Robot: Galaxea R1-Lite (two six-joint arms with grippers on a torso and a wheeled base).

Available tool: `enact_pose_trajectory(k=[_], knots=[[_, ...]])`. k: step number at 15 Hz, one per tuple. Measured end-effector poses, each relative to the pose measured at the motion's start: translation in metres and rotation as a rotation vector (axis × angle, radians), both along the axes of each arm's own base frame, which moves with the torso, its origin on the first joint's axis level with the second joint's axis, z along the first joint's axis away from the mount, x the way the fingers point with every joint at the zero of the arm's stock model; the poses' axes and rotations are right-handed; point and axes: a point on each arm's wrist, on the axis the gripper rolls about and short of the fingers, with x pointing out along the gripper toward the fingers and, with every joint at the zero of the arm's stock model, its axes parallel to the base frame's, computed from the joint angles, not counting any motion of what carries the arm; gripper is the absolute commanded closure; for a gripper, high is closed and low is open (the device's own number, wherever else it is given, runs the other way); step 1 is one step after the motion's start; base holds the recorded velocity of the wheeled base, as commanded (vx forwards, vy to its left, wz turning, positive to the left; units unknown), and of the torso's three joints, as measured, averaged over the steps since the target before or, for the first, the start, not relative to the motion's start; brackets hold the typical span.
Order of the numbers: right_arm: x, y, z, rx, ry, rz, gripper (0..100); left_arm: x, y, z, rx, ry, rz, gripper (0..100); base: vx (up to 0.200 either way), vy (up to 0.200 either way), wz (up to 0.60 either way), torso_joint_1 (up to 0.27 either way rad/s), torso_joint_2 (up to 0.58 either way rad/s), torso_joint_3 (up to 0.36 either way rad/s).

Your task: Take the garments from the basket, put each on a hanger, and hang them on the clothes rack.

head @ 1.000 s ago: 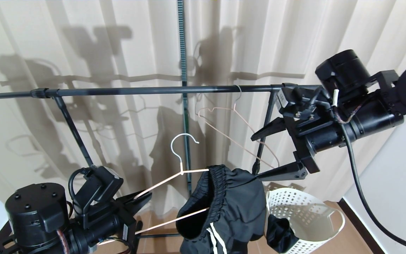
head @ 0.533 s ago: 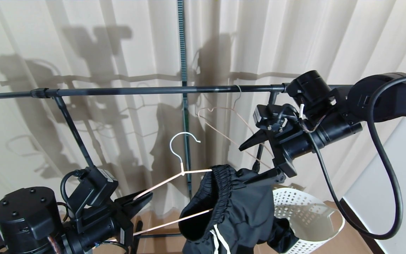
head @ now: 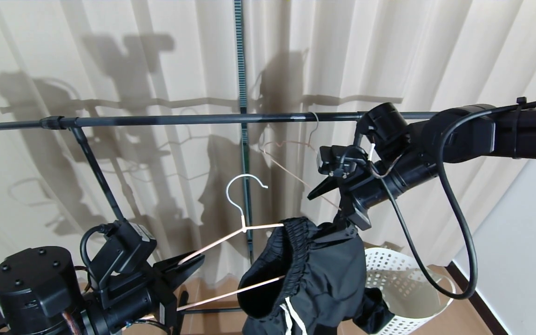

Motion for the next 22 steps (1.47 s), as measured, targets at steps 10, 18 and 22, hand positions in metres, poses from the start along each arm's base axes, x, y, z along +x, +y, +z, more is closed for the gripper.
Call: enact_pose_trajectory(k=[10,18,22], knots=[[0.002,0.038,-0.010,0.000,0.018,0.069,0,-0.002,0.001,0.002,-0.007,-0.012,-0.003,100,0.000,0.000,0.00,0.000,0.00,0.000],[-0.018,0.034,-0.004,-0.027,0.078,0.100,0,0.000,0.002,0.002,-0.013,-0.013,0.008,100,0.000,0.000,0.00,0.000,0.00,0.000],[-0.022,0.032,0.001,-0.019,0.081,0.087,0,-0.001,0.002,0.002,-0.009,-0.012,0.005,100,0.000,0.000,0.00,0.000,0.00,0.000]])
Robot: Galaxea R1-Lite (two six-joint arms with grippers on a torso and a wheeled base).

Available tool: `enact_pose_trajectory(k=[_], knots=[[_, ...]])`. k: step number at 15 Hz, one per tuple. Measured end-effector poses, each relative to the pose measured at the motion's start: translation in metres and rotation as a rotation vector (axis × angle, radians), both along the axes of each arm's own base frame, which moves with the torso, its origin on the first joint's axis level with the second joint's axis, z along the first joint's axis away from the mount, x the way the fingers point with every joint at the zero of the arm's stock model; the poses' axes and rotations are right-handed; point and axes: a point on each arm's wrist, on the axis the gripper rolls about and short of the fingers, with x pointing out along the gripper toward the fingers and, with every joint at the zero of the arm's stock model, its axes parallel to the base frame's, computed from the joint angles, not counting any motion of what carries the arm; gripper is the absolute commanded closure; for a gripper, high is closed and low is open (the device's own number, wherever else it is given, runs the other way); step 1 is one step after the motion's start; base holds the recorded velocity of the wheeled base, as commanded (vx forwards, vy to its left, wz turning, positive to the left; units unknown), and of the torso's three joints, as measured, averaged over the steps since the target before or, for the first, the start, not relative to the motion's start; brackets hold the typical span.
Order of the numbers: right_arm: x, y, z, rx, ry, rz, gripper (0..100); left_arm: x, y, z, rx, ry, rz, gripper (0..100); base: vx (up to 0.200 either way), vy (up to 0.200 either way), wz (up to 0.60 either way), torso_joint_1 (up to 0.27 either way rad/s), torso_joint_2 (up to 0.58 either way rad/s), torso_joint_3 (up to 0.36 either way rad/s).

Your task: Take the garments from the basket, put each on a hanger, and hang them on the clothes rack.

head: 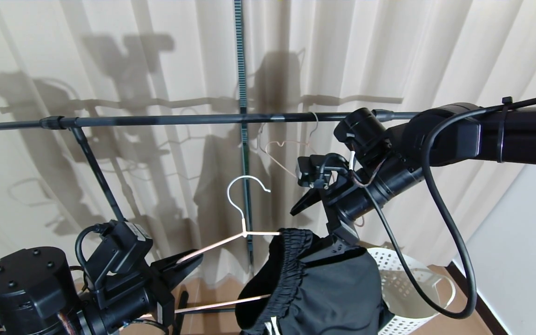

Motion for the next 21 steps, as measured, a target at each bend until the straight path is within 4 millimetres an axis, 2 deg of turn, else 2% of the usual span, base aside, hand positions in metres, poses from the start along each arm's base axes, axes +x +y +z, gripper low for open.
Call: enact_pose_trajectory(k=[5,9,16,17,21], knots=[[-0.002,-0.008,0.007,0.007,-0.009,-0.013,0,0.001,0.000,0.001,-0.002,-0.003,0.001,100,0.000,0.000,0.00,0.000,0.00,0.000],[-0.009,-0.012,0.006,0.005,0.005,0.000,0,0.004,-0.001,0.002,-0.007,-0.009,0.006,100,0.000,0.000,0.00,0.000,0.00,0.000],[-0.020,0.006,0.003,0.000,0.031,0.022,0,0.006,-0.002,0.002,-0.009,-0.009,0.007,100,0.000,0.000,0.00,0.000,0.00,0.000],[-0.019,0.007,0.001,-0.005,0.036,0.023,100,0.006,-0.002,0.002,-0.009,-0.009,0.006,100,0.000,0.000,0.00,0.000,0.00,0.000],[-0.017,0.007,-0.005,-0.016,0.051,0.018,100,0.006,-0.002,0.002,-0.008,-0.008,0.006,100,0.000,0.000,0.00,0.000,0.00,0.000]])
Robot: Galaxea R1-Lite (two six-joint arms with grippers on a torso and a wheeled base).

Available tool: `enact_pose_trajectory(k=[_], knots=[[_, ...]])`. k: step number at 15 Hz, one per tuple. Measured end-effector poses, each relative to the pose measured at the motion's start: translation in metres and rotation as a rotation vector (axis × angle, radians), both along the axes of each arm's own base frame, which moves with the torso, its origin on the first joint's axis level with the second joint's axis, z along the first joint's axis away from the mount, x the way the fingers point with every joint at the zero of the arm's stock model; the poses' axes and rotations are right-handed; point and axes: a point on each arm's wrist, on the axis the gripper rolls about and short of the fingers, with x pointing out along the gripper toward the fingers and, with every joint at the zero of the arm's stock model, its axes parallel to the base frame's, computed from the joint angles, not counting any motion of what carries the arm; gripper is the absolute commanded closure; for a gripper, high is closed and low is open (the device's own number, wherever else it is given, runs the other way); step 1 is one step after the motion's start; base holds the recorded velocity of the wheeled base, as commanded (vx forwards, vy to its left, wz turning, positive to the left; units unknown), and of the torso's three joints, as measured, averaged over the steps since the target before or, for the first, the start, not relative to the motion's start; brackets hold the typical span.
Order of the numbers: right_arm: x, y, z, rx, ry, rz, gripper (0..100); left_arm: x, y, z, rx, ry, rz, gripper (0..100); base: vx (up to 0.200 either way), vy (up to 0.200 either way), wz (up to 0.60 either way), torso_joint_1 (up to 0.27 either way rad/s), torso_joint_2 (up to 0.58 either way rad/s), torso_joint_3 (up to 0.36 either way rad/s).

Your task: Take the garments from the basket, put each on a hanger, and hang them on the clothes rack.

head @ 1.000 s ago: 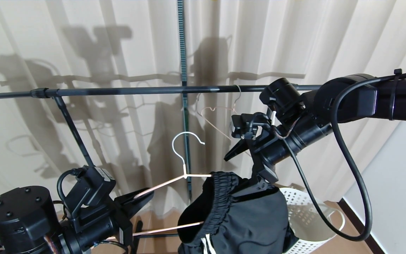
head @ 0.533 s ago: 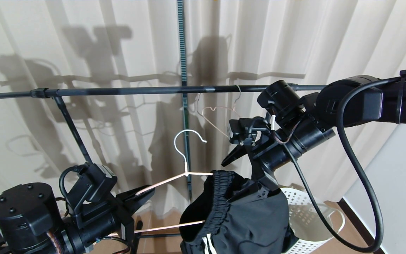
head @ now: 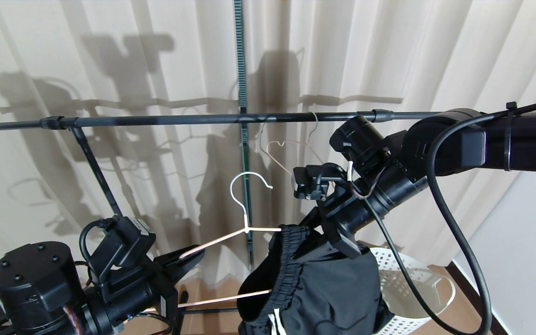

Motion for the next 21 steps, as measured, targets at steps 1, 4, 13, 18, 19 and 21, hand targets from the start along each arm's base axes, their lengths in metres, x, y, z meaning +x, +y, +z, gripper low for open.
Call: enact_pose_trajectory(k=[1,4,13,18,19,21], knots=[[0.001,-0.001,0.000,-0.001,0.001,-0.004,100,0.000,0.000,0.000,0.000,0.000,0.000,100,0.000,0.000,0.00,0.000,0.00,0.000],[0.002,-0.003,-0.001,-0.001,0.002,-0.009,100,-0.001,0.000,0.000,0.002,0.001,-0.005,100,0.000,0.000,0.00,0.000,0.00,0.000],[0.001,-0.004,0.002,0.002,-0.004,-0.012,100,-0.003,0.003,0.001,-0.004,0.002,0.005,0,0.000,0.000,0.00,0.000,0.00,0.000],[-0.002,-0.012,0.003,-0.001,0.003,-0.024,100,-0.010,0.014,0.011,-0.127,0.040,-0.050,0,0.000,0.000,0.00,0.000,0.00,0.000],[-0.003,-0.015,0.003,-0.001,0.005,-0.028,100,-0.011,0.020,0.015,-0.165,0.048,-0.049,0,0.000,0.000,0.00,0.000,0.00,0.000],[-0.004,-0.019,0.004,-0.001,0.005,-0.034,100,-0.013,0.029,0.021,-0.220,0.054,-0.057,0,0.000,0.000,0.00,0.000,0.00,0.000]])
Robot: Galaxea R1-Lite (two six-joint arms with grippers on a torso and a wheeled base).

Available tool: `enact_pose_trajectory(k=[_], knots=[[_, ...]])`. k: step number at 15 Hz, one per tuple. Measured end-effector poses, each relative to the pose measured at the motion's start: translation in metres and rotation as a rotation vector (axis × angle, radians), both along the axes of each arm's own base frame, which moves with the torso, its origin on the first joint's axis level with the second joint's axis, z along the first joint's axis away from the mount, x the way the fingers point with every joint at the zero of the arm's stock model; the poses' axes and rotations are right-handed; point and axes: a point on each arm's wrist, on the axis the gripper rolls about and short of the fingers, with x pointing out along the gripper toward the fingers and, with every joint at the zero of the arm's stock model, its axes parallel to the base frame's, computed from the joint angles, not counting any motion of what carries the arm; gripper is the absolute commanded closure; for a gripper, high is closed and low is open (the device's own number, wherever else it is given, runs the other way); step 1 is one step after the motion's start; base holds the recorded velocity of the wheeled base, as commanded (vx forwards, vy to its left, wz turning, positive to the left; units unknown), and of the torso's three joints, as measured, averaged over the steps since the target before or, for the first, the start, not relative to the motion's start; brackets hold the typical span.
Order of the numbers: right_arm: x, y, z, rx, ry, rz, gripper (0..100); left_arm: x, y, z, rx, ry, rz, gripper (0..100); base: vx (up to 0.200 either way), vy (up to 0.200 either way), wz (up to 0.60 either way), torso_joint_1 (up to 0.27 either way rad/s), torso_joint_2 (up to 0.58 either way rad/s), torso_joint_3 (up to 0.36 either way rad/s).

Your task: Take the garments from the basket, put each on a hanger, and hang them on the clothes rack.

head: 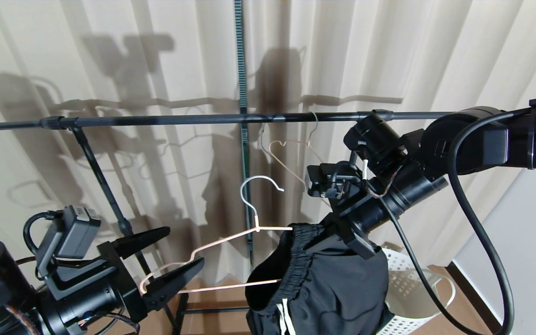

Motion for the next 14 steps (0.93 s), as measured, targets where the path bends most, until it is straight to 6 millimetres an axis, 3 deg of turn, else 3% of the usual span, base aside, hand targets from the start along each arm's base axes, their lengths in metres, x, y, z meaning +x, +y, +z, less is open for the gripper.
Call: enact_pose_trajectory(k=[3,7,11,14], knots=[[-0.004,-0.004,-0.006,0.027,-0.040,-0.001,100,0.006,0.022,0.010,-0.147,0.073,-0.009,0,0.000,0.000,0.00,0.000,0.00,0.000],[-0.022,-0.017,-0.006,0.063,-0.068,0.001,100,0.036,0.054,0.018,-0.285,0.160,0.018,0,0.000,0.000,0.00,0.000,0.00,0.000],[-0.033,-0.028,0.015,0.155,-0.085,0.025,100,0.068,0.063,-0.008,-0.298,0.320,0.066,0,0.000,0.000,0.00,0.000,0.00,0.000],[-0.035,-0.031,0.024,0.191,-0.097,0.032,100,0.086,0.056,-0.032,-0.285,0.525,0.069,0,0.000,0.000,0.00,0.000,0.00,0.000]])
